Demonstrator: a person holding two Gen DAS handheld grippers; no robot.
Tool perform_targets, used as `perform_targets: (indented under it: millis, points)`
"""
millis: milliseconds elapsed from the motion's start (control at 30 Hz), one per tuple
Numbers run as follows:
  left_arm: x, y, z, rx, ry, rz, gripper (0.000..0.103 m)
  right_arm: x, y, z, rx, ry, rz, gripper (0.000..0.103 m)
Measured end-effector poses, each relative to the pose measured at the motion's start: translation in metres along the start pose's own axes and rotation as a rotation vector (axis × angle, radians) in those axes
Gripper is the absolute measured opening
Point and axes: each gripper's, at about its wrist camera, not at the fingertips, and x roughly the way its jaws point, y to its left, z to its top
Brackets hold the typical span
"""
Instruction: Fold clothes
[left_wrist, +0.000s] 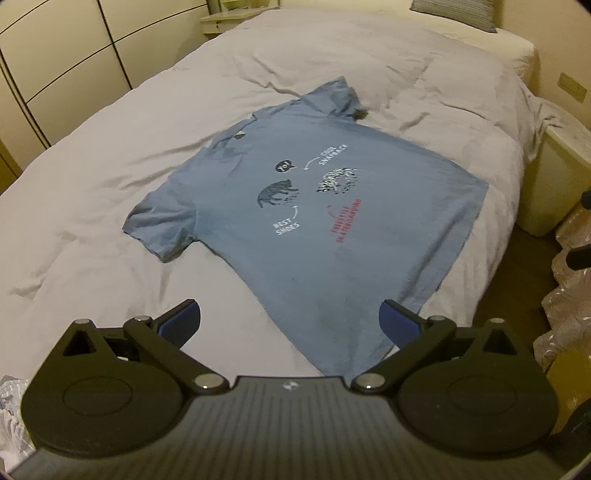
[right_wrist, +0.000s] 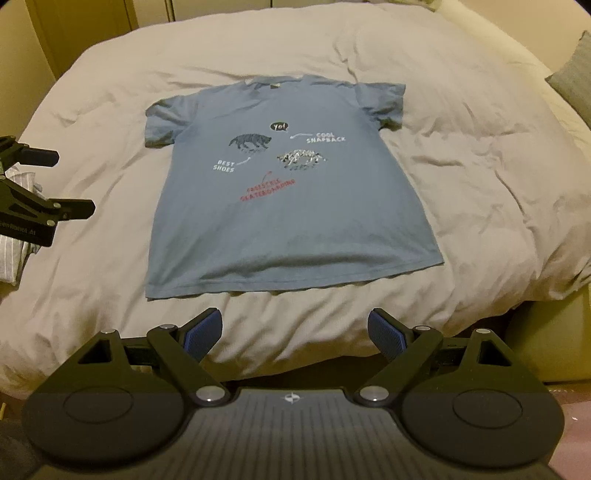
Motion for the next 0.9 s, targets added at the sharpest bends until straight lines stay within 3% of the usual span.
perform_targets:
  millis: [200,433,700,900]
  points:
    - [-0.013,0.0,0.0,0.018,-0.022,0.018,0.102,-0.003,0.008,0.003,-0.019,-0.013,0.011,0.088]
    - [-0.016,0.028,-0.015,-0.018,-0.001,0.045,0.102,0.011,0.029,0.017,-0.05,0.01,0.034,0.088]
    - [0.025,0.089,-0.016,-0.043,0.042,0.039,0.102,0.055,0.061,0.061,-0.093,0.05,0.019,0.087]
    - [0.075,0.159,0.002,0.053,0.026,0.083,0.102,0.095,0.109,0.118,-0.232,-0.016,0.053,0.07]
